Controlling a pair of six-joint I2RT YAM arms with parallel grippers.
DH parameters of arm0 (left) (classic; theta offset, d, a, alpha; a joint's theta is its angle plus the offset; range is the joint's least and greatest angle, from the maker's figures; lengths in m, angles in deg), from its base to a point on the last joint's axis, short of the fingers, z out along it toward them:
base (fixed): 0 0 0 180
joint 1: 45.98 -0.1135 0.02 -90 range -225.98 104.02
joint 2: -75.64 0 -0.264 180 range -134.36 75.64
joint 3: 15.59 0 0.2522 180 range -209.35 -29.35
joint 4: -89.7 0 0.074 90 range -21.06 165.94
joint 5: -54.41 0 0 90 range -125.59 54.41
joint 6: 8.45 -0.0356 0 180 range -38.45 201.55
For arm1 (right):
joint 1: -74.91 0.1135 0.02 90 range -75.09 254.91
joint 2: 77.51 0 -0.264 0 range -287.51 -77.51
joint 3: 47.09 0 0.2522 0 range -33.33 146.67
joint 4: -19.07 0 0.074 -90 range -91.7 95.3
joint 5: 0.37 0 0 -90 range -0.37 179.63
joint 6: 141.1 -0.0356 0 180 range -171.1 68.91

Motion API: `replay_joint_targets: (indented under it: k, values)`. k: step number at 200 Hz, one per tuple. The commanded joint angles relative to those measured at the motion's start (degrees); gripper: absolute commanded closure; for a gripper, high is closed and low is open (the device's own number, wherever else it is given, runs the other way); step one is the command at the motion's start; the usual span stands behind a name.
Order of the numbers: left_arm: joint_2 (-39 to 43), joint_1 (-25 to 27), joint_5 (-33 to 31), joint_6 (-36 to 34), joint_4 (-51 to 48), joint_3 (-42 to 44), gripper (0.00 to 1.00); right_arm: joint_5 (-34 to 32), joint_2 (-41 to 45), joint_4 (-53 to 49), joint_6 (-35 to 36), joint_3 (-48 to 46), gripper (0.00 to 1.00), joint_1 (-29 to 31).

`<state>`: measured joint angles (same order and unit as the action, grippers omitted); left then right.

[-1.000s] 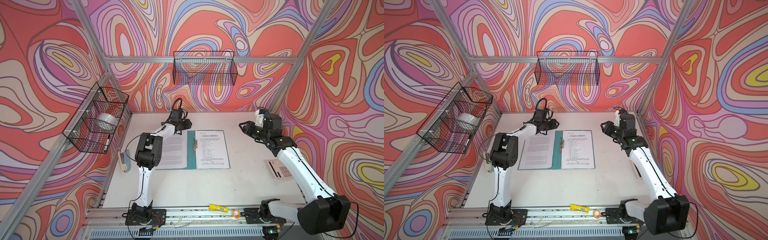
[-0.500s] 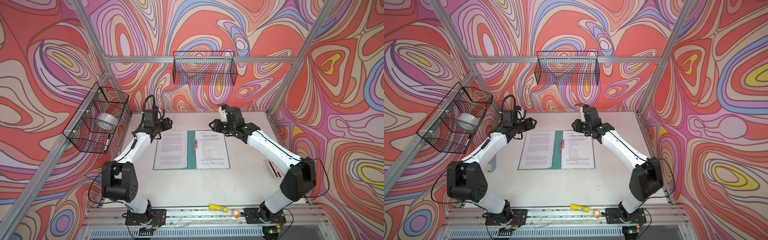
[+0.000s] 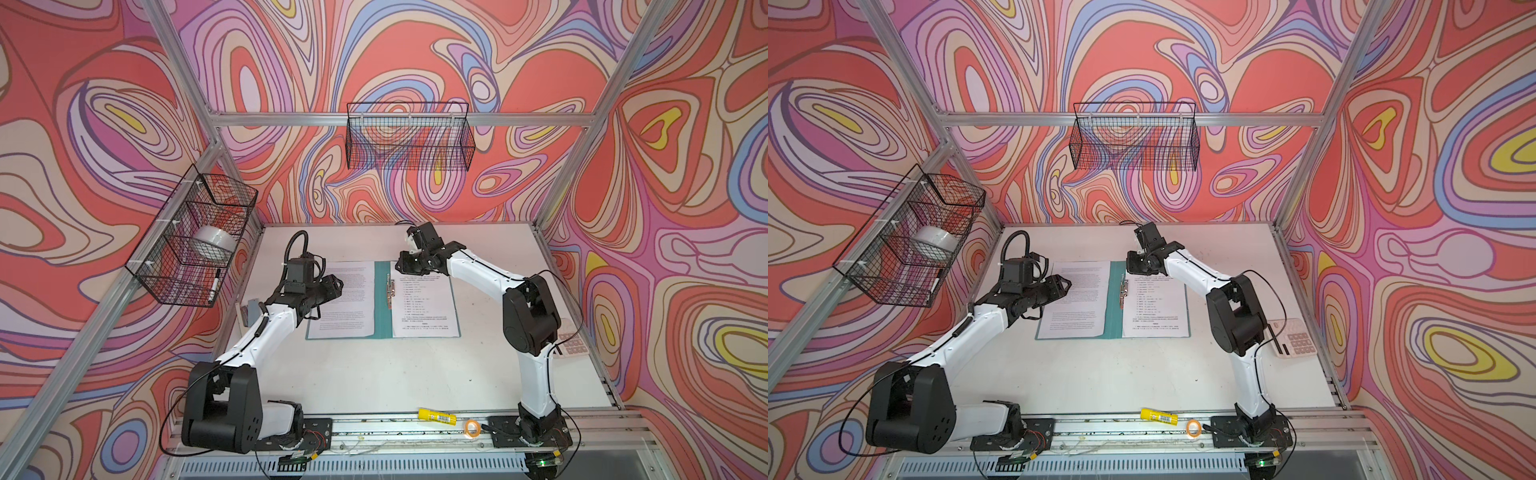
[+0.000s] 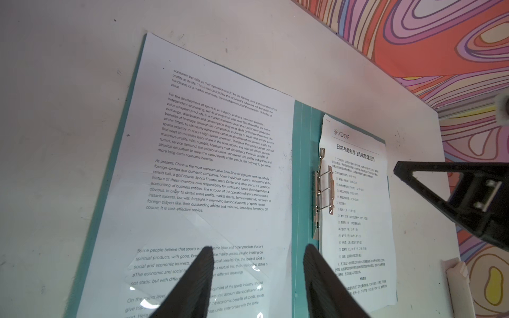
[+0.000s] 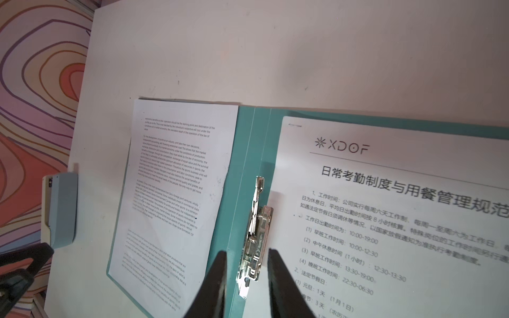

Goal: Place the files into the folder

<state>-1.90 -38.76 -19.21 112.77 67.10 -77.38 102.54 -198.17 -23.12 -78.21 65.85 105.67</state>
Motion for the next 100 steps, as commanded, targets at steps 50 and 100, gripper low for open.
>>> replay_joint_targets:
  k: [50, 100]
  values:
    - [-11.36, 11.13, 5.14, 6.09, 10.45, -2.31, 0.56, 4.56, -6.33, -0.02, 3.83, 3.39, 0.74, 0.22]
    - [-17.25, 12.05, 4.33, 7.3, 13.41, -1.78, 0.6, 5.16, -7.22, -0.54, 5.59, 4.49, 0.74, 0.18]
